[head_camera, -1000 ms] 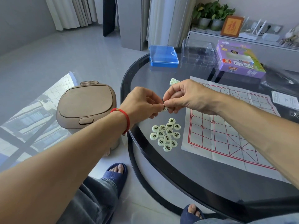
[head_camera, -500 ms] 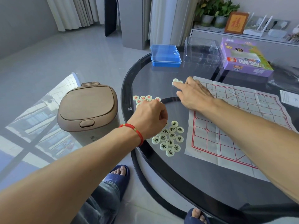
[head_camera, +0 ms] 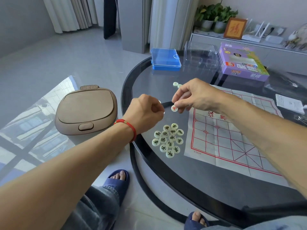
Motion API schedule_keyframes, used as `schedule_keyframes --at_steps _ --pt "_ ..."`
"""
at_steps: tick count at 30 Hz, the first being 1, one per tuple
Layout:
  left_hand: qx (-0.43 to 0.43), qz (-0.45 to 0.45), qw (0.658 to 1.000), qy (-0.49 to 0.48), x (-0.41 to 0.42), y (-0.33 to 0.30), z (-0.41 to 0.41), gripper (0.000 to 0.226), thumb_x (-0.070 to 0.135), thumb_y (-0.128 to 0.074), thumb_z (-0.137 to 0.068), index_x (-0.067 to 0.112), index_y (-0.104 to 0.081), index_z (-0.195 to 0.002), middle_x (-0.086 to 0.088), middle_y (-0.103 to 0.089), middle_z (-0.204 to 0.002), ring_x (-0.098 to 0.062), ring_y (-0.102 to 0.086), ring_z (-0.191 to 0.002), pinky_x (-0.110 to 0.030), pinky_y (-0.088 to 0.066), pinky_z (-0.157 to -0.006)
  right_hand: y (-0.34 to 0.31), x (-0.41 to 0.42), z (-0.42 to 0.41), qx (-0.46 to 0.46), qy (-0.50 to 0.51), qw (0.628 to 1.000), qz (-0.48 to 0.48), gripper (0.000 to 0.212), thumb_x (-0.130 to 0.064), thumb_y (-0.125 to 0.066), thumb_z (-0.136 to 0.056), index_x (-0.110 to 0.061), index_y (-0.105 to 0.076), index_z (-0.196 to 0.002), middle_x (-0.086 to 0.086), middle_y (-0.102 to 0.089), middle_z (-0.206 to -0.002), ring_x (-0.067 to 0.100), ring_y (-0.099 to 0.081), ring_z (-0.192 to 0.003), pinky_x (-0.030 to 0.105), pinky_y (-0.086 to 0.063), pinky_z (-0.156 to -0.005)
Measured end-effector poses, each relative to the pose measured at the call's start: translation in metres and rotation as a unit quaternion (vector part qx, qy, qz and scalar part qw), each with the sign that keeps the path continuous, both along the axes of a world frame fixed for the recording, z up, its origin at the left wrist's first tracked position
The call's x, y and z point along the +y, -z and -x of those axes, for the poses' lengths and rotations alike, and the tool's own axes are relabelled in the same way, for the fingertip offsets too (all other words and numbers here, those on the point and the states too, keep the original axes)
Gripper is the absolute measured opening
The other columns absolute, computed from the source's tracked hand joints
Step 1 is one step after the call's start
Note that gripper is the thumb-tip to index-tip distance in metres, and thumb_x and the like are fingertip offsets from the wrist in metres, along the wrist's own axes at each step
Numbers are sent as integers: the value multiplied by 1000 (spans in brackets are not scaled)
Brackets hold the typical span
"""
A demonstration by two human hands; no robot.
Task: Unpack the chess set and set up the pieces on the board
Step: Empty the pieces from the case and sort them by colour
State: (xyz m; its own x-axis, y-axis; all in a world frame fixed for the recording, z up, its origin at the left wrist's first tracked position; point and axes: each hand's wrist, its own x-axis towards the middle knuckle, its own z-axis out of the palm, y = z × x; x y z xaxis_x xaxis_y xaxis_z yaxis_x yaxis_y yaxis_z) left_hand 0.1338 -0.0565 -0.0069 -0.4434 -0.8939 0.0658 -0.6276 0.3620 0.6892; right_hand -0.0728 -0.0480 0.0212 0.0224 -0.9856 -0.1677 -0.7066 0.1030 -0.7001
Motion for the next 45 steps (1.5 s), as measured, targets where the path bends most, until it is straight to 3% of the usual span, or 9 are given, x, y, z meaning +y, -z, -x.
schedule_keyframes --at_steps 5,8,14,19,24,31,34,39,45 --pt "173 -173 970 -14 0 -3 0 11 19 -77 -86 9 -74 -91 -9 -76 -77 -20 -70 -66 -40 -63 -76 -7 10 -15 -125 -46 991 -11 11 -6 -77 -89 -2 -71 -98 15 -78 -82 22 -76 -76 24 -56 -65" --pt "159 -174 971 -29 -1 -5 -3 10 16 -79 -83 8 -75 -85 -10 -75 -74 -19 -69 -63 -39 -63 -73 -6 10 -20 -109 -41 993 -19 14 -15 -79 -88 -5 -72 -96 10 -78 -82 24 -76 -78 24 -55 -65" --pt "-85 56 994 -33 -9 -8 -22 11 14 -69 -84 17 -79 -79 2 -73 -77 -13 -68 -73 -23 -54 -64 26 -12 -1 256 83 952 142 15 -17 -61 -90 -18 -76 -95 3 -74 -95 28 -67 -97 36 -54 -85" --pt "-117 53 992 -7 -8 -1 -26 10 13 -70 -86 17 -79 -84 3 -71 -82 -11 -63 -73 -16 -46 -60 47 -33 10 364 92 920 110 39 -17 -54 -97 -14 -58 -136 13 -49 -125 34 -46 -119 43 -45 -93" --pt "-115 69 991 -13 -11 1 -29 10 15 -74 -83 21 -72 -77 7 -64 -75 -10 -62 -72 -15 -43 -60 53 -44 8 388 103 911 89 32 -24 -48 -101 -21 -63 -129 8 -43 -130 31 -36 -123 45 -35 -95" --pt "-126 62 990 -27 -21 4 -35 16 20 -79 -80 22 -67 -71 10 -58 -69 -12 -60 -72 -17 -41 -58 31 -22 4 245 77 960 115 15 -26 -87 -78 -17 -75 -78 -2 -69 -82 26 -62 -97 34 -49 -81" --pt "-122 59 990 -46 -22 6 -33 16 23 -81 -80 19 -68 -72 7 -61 -71 -15 -62 -75 -24 -46 -64 18 -18 1 207 77 972 82 9 -19 -85 -80 -20 -76 -82 -4 -74 -77 15 -70 -86 31 -55 -81" --pt "-99 66 990 -81 -22 0 -29 19 22 -76 -85 18 -64 -71 3 -62 -71 -16 -62 -72 -18 -40 -55 2 -11 -5 -14 64 998 2 6 -5 -80 -86 -9 -78 -89 3 -78 -73 10 -72 -66 19 -52 -61" --pt "143 -141 979 -15 -4 -11 -18 15 20 -76 -86 7 -73 -95 -12 -75 -76 -16 -68 -61 -27 -59 -62 -7 0 -27 -127 -32 991 -18 8 -5 -77 -88 -5 -75 -96 12 -78 -82 12 -70 -69 18 -53 -61"
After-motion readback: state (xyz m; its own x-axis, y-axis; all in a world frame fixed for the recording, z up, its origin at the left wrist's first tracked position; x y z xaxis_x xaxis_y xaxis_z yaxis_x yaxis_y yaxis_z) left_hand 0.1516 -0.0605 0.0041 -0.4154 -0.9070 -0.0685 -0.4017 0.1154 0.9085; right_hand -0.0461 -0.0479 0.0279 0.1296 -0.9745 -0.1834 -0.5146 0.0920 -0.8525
